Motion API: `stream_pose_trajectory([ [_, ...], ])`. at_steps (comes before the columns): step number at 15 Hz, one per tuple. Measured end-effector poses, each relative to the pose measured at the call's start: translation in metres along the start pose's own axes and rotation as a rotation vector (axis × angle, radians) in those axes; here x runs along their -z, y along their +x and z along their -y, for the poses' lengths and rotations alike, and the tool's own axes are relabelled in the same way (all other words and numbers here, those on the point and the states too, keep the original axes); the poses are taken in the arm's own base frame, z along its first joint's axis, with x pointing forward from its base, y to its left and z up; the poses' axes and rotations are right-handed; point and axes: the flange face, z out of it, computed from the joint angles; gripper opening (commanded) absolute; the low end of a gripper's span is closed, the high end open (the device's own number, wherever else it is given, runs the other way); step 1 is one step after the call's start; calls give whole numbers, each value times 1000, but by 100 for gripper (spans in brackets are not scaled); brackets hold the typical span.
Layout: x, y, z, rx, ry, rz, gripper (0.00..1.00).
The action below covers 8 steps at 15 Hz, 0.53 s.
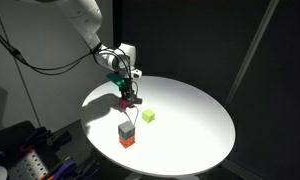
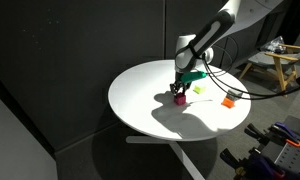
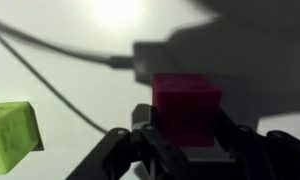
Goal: Pick up the mulberry pink block and stack it on top of the gray block
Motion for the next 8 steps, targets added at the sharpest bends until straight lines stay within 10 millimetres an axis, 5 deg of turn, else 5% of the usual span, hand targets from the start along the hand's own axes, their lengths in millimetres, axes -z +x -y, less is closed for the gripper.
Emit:
stream_pose_trajectory([
  [8, 46, 3, 1, 0, 0, 13, 30],
])
